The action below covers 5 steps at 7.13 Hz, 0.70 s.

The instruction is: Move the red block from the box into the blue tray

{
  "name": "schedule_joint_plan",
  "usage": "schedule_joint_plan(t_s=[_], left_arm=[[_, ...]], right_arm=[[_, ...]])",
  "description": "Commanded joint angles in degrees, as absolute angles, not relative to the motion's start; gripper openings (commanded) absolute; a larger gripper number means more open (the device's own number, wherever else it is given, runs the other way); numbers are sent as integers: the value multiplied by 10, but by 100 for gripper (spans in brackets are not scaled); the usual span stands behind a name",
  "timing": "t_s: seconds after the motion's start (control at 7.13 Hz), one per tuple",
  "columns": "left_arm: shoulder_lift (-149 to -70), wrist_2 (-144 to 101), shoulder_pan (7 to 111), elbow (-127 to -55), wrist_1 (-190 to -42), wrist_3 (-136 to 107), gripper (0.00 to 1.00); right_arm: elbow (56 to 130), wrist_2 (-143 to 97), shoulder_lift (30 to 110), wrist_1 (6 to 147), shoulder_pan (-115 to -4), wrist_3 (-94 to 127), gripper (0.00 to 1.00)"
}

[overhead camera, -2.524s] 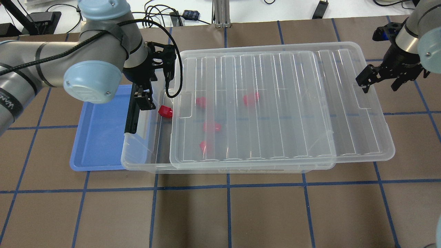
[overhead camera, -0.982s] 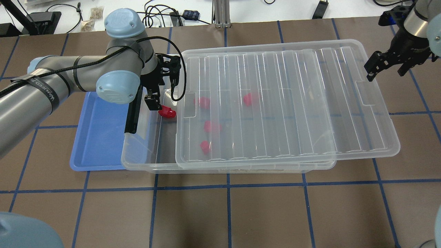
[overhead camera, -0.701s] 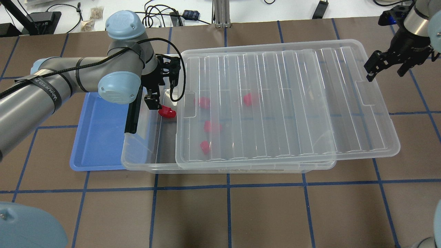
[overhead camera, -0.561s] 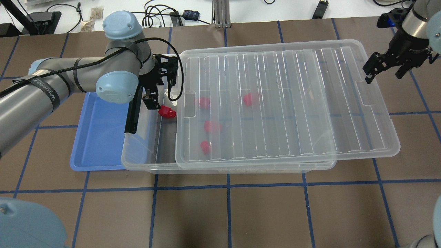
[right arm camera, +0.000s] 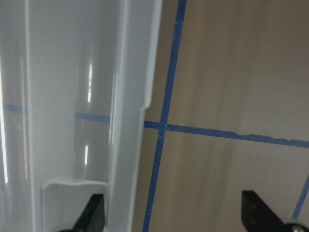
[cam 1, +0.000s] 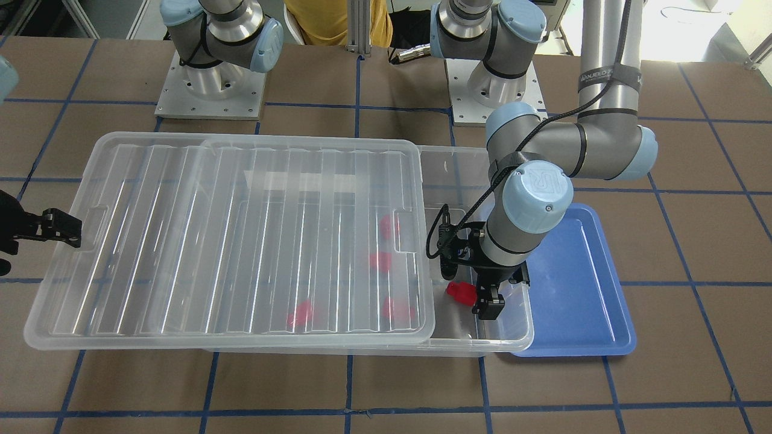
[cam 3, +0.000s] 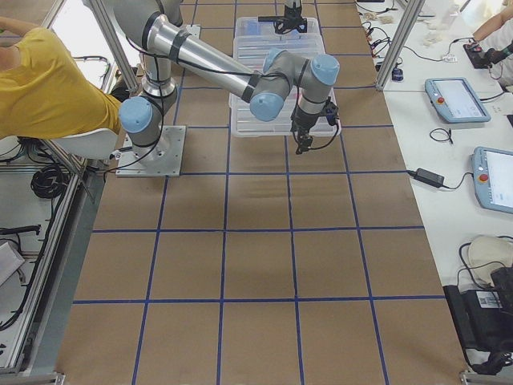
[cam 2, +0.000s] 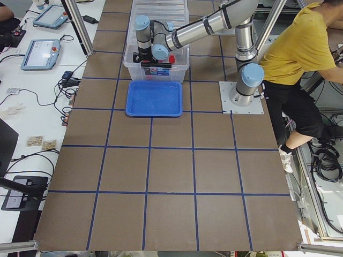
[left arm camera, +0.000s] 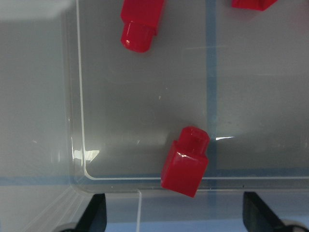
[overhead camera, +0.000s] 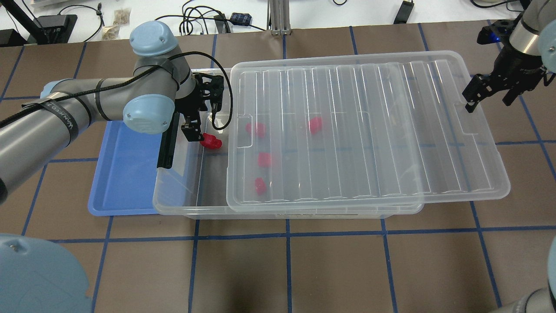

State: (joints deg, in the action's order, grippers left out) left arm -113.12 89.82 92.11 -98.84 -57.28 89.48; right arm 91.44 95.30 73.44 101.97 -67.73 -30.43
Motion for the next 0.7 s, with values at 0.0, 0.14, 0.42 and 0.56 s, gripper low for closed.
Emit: schedule_joint_plan(t_s=[0.0, 0.14, 0.42, 0.56], left_arm=[[-1146, 913, 925, -995, -561, 902, 100], [-1151, 917, 925, -998, -556, 903, 100], [-1160, 917, 932, -998, -546, 902, 100], [-1164, 918, 933, -998, -543, 903, 100]], right_arm=[[908, 959, 734, 1019, -664, -311, 100], [907, 959, 734, 1019, -660, -315, 100], [906, 959, 735, 1018, -659, -324, 100], [905, 960, 734, 1018, -658, -330, 100]])
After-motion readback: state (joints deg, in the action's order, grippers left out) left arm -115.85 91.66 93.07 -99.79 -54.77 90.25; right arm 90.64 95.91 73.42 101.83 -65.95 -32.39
